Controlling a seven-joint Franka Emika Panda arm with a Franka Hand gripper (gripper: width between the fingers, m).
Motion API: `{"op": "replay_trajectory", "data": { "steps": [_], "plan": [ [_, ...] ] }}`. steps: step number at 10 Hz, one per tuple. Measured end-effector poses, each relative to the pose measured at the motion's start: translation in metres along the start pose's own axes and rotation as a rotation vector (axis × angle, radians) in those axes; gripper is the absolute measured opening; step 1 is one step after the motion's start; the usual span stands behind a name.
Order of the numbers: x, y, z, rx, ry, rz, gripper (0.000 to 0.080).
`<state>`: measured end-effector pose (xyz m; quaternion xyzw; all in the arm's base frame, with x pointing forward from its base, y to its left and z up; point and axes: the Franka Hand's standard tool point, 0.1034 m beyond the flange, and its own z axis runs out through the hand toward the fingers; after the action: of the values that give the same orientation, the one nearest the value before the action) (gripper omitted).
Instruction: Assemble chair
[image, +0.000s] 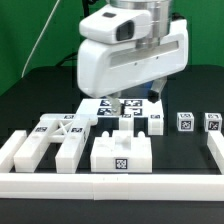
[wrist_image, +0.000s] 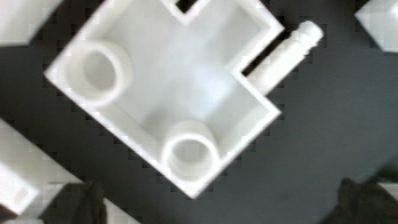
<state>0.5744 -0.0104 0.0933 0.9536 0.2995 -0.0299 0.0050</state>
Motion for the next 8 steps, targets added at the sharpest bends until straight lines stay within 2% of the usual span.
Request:
{"op": "replay_trajectory", "data": {
  "steps": [1,2,5,6,7,8],
  "plan": [
    [-0.009,0.016,0.006,0.001,0.010,0.090,0.0650],
    [-0.016,0.030,0.012,0.015,0.037,0.146,0.0650],
    [-0.013,0.025,0.013,0.025,0.036,0.331,0.0650],
    [-0.014,0.025,0.015,0.037,0.037,0.420,0.0650],
    [-0.023,0.030,0.027,0.050,0.021,0.490,0.0650],
    [-0.026,0.032,0.037,0.052,0.007,0.496,0.0650]
  ]
}}
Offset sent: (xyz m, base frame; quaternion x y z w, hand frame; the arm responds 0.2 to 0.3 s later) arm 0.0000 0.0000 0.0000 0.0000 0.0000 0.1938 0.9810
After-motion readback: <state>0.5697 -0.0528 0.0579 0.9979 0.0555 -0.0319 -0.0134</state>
